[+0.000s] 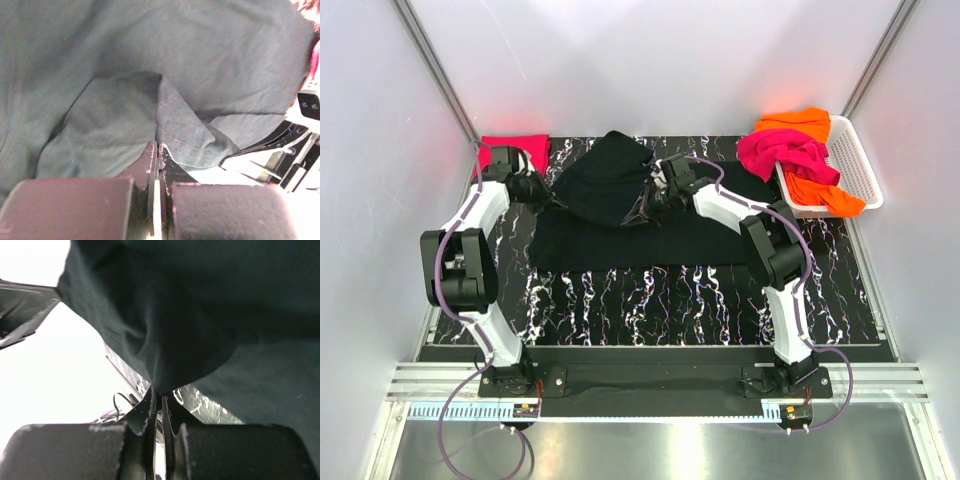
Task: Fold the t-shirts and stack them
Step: Fold the tshirt
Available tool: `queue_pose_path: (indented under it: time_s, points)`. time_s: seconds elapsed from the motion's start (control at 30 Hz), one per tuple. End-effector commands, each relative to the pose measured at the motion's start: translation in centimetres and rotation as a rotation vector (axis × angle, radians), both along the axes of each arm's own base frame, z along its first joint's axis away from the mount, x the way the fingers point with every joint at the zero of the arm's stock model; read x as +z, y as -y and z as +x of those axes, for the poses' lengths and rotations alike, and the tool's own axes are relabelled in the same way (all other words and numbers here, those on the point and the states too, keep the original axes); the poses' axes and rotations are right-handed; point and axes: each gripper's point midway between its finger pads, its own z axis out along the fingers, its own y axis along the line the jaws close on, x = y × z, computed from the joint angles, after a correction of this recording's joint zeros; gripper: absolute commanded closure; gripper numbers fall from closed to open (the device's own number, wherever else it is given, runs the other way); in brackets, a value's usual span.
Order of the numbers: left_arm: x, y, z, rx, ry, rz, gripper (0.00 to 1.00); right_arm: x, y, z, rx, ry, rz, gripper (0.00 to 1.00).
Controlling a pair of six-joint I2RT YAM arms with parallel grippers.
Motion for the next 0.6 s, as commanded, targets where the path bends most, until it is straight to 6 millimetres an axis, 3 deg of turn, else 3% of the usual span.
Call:
queue_pose_path:
  time_s: [0.0, 0.17, 0.27, 0.3, 0.57]
  points:
    - [0.5, 1.2, 2.2, -0.011, 0.039, -0.071, 1.00, 0.5, 0.4, 1.9, 0.018, 0.008, 0.044, 1.00]
    - [1.2, 1.6, 2.8, -0.009, 0.055, -0.088, 1.00, 0.7, 0.9, 2.5, 0.032, -0.015, 0.067, 1.00]
    - [1.5, 1.4, 1.9, -0.001, 0.058, -0.072, 1.00, 0.8, 0.8, 2.0, 0.047, -0.034, 0.080, 1.00]
    - [2.6, 1.3, 1.3, 0.002, 0.081, -0.065, 1.00, 0.8, 0.9, 1.8, 0.049, -0.040, 0.081, 1.00]
    - [0.2, 0.5, -5.7, -0.005, -0.007, 0.020, 1.00, 0.7, 0.3, -0.5, 0.101, -0.084, 0.102, 1.00]
